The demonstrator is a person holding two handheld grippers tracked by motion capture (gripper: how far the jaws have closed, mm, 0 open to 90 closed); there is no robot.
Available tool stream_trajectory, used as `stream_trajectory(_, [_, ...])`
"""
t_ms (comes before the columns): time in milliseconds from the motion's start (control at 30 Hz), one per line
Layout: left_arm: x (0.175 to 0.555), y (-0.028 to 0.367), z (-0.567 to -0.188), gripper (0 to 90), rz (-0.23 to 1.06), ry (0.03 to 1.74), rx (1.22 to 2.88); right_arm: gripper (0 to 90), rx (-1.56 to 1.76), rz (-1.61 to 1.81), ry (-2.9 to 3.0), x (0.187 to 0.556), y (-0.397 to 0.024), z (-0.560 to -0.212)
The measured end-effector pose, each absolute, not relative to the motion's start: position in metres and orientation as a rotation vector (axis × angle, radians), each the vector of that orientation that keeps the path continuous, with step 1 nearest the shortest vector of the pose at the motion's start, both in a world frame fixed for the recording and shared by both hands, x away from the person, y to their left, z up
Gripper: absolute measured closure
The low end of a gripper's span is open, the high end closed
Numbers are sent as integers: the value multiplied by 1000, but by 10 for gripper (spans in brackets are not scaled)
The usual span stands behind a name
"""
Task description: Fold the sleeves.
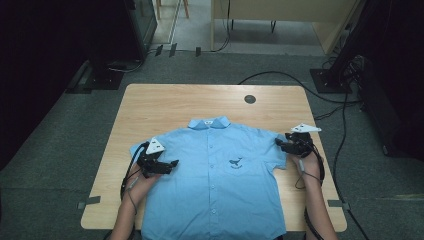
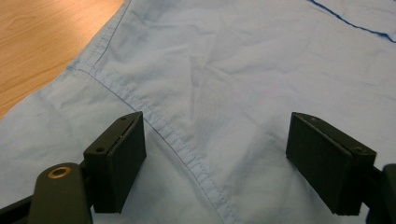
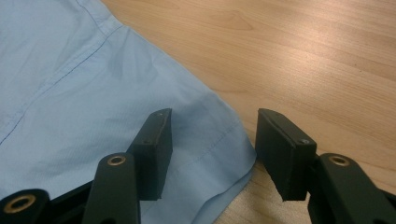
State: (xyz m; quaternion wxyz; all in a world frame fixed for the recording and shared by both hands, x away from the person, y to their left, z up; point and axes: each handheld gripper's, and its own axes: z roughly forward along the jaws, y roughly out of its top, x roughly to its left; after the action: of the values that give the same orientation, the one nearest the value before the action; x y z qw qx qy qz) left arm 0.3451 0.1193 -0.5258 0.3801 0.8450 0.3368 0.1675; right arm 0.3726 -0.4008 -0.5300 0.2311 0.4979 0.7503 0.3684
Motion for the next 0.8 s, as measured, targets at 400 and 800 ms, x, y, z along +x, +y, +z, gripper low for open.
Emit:
stream_trajectory(400, [345,119,-526,199,427,860,2158,885,1440,1071,2031,371,-406,-530])
stream_trajectory(800, [345,119,-526,199,427,861,2158,885,1384,1087,2008,364,-405,-516])
